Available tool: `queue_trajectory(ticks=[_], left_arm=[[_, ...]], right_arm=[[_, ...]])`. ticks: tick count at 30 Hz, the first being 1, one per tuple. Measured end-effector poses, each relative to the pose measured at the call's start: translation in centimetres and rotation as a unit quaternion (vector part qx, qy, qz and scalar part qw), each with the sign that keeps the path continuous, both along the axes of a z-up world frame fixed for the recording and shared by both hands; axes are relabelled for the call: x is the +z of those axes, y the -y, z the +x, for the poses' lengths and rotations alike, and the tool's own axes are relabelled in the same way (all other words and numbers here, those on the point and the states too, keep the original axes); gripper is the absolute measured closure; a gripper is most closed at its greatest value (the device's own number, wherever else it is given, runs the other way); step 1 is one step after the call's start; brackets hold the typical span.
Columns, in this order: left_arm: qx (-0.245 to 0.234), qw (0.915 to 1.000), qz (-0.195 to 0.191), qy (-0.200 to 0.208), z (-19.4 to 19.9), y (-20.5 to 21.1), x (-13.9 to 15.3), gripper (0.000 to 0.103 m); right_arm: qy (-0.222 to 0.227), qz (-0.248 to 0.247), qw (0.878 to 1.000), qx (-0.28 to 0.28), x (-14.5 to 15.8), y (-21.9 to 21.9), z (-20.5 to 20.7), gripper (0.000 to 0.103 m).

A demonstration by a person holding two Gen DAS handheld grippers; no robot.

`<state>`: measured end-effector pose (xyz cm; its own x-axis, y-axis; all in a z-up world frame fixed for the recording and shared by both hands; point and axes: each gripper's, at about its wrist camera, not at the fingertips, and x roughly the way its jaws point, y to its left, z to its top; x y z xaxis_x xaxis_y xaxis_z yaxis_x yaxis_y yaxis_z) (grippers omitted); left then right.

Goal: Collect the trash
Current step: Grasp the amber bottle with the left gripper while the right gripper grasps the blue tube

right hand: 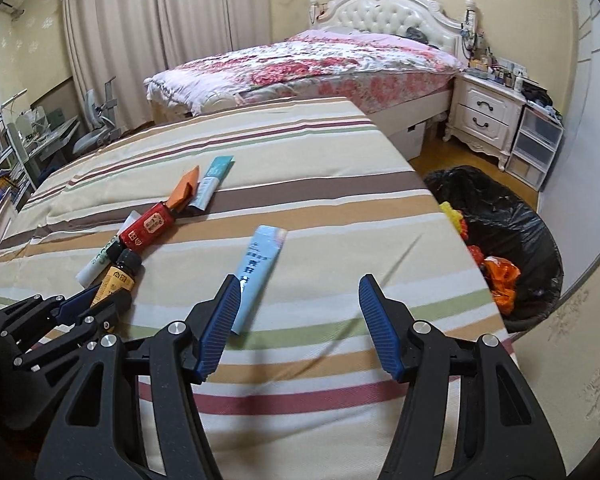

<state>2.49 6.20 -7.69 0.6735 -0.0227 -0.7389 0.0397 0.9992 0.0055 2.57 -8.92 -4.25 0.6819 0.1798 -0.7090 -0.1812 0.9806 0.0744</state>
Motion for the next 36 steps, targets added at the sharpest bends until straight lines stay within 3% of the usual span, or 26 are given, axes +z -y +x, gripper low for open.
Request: queue_trajectory(ticks=[4, 7, 14, 20, 24, 28, 32, 36], left_arm=[[0.000, 1.0000, -0.005, 0.001, 0.0, -0.4, 0.0, 0.078], [0.000, 1.0000, -0.009, 0.001, 0.0, -0.4, 0.1, 0.078], [0.002, 0.9999, -0.011, 0.002, 0.2, -0.8, 0.1, 0.078], [0.003, 1.0000, -0.009, 0.002, 0.4, -0.7, 0.1, 0.078], [0.004, 1.0000, -0.005, 0.002, 0.6, -0.6, 0.1, 0.078], [0.004, 1.0000, -0.003, 0.003, 0.7, -0.6, 0.1, 0.078], [0.004, 1.0000, -0.002, 0.003, 0.7, -0.6, 0.1, 0.078], [0.004, 1.0000, -0.001, 0.004, 0.7, -0.6, 0.1, 0.078]], right_arm=[[-0.016, -0.013, 0.999, 0.024, -0.7, -2.2, 0.9, 0.045], [-0.035, -0.026, 0.998, 0.041, -1.5, -3.0, 1.3, 0.065], [-0.024, -0.049, 0.997, 0.056, -1.8, -1.9, 0.2, 0.078], [-0.022, -0.033, 0.998, 0.050, -1.8, 0.1, -0.3, 0.076], [-0.021, -0.036, 0.997, 0.063, -1.8, -0.3, 0.1, 0.069], [-0.019, -0.038, 0.997, 0.068, -1.8, -0.8, 0.9, 0.068], [-0.015, -0.045, 0.997, 0.068, -1.8, -1.1, 1.3, 0.080], [-0.007, -0.045, 0.997, 0.067, -2.0, -0.9, 1.1, 0.084]])
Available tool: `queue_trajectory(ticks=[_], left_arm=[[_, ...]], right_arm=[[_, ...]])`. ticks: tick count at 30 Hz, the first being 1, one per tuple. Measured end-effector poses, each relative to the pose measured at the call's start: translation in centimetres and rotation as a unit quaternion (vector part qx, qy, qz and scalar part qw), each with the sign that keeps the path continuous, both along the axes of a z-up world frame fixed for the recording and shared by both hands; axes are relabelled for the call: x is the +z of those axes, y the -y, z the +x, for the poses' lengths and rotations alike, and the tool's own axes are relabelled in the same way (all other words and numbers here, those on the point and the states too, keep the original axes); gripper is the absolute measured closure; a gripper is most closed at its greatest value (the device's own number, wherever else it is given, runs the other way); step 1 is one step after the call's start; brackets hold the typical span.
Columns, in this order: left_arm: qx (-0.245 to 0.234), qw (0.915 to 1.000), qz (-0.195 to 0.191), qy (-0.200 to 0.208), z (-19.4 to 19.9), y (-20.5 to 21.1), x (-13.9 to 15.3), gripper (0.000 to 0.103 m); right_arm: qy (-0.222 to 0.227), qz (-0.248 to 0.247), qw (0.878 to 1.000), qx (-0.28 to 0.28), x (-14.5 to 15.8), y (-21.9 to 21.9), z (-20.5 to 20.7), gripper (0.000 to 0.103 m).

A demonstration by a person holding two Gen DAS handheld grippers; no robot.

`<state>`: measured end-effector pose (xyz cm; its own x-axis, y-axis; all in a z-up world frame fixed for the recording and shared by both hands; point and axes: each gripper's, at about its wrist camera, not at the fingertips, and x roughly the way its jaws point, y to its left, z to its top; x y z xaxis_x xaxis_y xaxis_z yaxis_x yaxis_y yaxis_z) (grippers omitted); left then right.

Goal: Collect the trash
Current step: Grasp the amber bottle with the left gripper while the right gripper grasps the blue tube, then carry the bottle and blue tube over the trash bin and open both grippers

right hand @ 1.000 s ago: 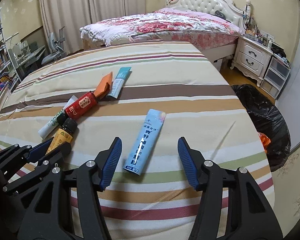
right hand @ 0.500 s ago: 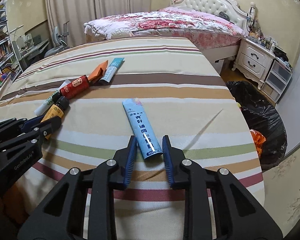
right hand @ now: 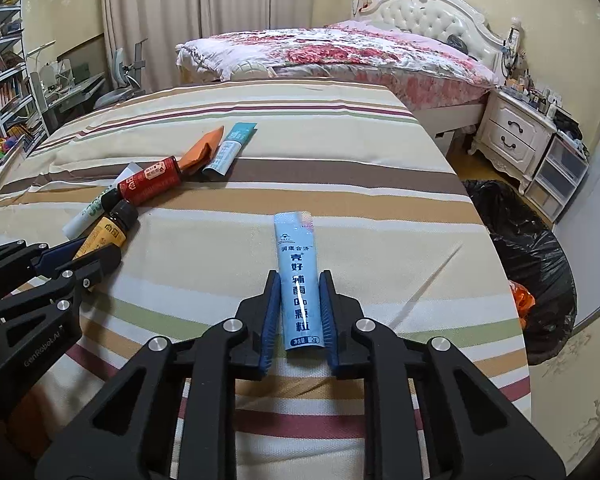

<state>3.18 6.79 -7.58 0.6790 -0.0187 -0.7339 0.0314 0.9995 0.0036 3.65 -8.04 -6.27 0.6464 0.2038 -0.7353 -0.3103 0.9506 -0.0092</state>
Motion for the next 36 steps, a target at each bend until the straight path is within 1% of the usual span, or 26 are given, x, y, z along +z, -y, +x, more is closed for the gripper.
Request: queue_trajectory(ticks=[6, 9, 14, 23, 30, 36], left_arm=[[-0.003, 1.0000, -0.003, 0.000, 0.0, 0.1, 0.0, 0.078], [-0.009, 0.9999, 0.004, 0.009, -0.3, 0.4, 0.3, 0.078], [-0.023, 0.9994, 0.010, 0.026, -0.8, 0.9, 0.7, 0.078], [-0.031, 0.9989, 0.012, 0.033, -0.5, 1.6, 1.0, 0.078], [-0.045, 0.9982, 0.011, 0.038, -0.2, 2.6, 1.5, 0.078], [-0.069, 0.9966, 0.011, 0.045, 0.6, 4.6, 2.2, 0.078]], right_arm=[[0.006, 0.009, 1.000, -0.005, 0.0, 0.6, -0.5, 0.087], [0.007, 0.015, 1.000, -0.009, -0.1, 0.9, -0.7, 0.088], [0.009, 0.022, 1.000, -0.017, 0.0, 1.4, -0.8, 0.089], [0.016, 0.037, 0.999, -0.034, 0.3, 2.8, -0.9, 0.089], [0.029, 0.044, 0.997, -0.050, 1.2, 4.1, -0.9, 0.089], [0.048, 0.048, 0.995, -0.077, 2.4, 6.3, -0.7, 0.089]])
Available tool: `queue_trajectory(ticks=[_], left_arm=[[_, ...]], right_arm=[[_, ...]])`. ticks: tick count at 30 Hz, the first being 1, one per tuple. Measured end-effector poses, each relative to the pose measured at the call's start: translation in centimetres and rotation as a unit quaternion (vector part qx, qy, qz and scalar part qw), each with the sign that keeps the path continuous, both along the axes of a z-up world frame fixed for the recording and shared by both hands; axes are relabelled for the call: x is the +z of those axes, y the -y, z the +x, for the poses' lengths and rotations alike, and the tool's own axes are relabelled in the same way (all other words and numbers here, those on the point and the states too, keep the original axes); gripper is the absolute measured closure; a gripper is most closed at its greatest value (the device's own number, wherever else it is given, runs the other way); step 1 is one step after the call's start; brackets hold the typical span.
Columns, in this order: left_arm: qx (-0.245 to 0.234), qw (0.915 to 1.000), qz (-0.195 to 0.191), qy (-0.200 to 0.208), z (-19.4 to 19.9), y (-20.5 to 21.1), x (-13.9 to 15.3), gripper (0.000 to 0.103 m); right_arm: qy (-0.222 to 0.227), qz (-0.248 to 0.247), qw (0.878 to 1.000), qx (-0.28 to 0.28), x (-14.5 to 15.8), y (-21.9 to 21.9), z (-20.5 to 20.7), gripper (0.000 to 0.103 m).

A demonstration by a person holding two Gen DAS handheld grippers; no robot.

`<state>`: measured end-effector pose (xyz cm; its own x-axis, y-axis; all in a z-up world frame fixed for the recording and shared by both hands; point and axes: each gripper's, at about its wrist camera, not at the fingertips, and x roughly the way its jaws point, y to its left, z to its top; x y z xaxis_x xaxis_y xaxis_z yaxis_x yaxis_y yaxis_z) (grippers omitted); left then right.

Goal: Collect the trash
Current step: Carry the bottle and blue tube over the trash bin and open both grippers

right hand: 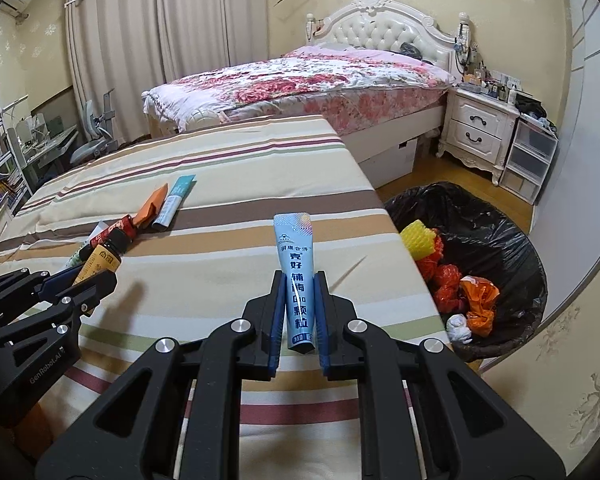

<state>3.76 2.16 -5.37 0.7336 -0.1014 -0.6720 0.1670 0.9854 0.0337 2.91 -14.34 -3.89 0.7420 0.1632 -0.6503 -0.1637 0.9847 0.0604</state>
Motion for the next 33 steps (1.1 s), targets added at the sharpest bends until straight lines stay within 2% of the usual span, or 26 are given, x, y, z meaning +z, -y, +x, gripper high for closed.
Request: queue_trajectory(ticks=[15, 21, 33], left_arm=[[-0.080, 0.9965, -0.013, 0.018, 4.7, 8.6, 2.4, 0.078], [-0.102, 0.9946, -0.009, 0.013, 7.3, 12.6, 2.1, 0.078], [-0.130, 0.9914, 0.009, 0.005, 10.4, 18.5, 0.9, 0.078]], right_arm=[[0.032, -0.021, 0.994, -0.106, 1.5, 8.1, 1.9, 0.089], [0.036, -0.034, 0.989, -0.139, 1.3, 10.8, 3.3, 0.089], [0.021, -0.017, 0.983, -0.183, -0.6, 14.7, 6.0, 0.088]])
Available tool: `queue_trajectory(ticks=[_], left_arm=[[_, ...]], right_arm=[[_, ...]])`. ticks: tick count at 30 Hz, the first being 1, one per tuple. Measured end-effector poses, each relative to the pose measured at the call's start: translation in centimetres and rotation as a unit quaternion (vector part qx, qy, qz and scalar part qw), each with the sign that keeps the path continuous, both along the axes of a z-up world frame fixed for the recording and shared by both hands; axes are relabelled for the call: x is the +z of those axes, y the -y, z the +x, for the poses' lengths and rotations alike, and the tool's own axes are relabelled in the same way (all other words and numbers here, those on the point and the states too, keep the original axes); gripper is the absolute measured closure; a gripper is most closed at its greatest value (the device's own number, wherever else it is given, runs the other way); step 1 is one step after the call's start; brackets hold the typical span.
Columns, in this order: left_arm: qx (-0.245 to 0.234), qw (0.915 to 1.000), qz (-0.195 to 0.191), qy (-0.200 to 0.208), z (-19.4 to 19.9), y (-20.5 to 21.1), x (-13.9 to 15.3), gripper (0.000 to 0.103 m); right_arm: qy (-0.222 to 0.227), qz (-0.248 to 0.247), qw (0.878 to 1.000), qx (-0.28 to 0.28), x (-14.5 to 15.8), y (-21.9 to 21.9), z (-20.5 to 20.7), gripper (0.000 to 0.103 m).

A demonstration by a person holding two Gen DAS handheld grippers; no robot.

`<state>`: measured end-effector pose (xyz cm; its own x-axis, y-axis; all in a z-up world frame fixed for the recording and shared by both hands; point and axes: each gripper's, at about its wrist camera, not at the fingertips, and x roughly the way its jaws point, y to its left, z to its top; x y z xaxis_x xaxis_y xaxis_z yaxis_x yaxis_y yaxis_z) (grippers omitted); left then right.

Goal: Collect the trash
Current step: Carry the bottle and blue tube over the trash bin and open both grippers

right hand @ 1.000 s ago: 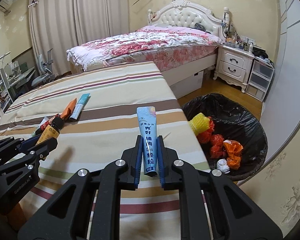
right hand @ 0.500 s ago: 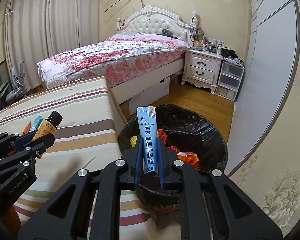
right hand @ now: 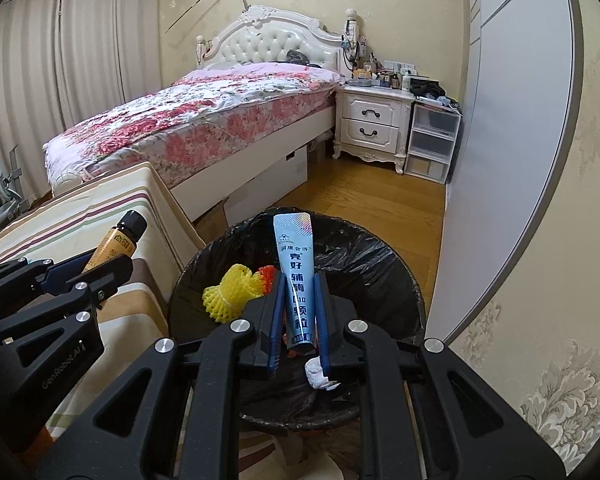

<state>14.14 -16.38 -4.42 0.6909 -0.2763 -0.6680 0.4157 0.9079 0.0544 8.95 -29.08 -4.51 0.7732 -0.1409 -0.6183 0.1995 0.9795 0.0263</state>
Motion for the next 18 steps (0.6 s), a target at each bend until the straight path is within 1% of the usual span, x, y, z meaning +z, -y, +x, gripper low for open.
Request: queue_trajectory(ticks=[7, 13, 16, 17, 18], left_arm=[[-0.008, 0.9999, 0.013, -0.006, 1.4, 2.1, -0.6, 0.078], [-0.011, 0.9996, 0.023, -0.010, 2.0, 3.3, -0.9, 0.078], [-0.012, 0.9994, 0.029, -0.014, 2.2, 3.6, -1.2, 0.078], [-0.011, 0.9993, 0.032, -0.017, 2.2, 3.6, -1.4, 0.075], [-0.009, 0.9992, 0.033, -0.018, 2.2, 3.6, -1.4, 0.064]], right_arm=[[-0.011, 0.014, 1.000, -0.017, -1.1, 2.0, 1.3, 0.088], [-0.014, 0.020, 0.999, -0.023, -1.4, 2.6, 1.7, 0.088], [-0.019, 0.025, 0.999, -0.024, -1.6, 2.8, 2.0, 0.085], [-0.018, 0.026, 0.999, -0.027, -1.6, 2.8, 2.0, 0.076], [-0.016, 0.026, 0.999, -0.029, -1.6, 2.8, 2.0, 0.073]])
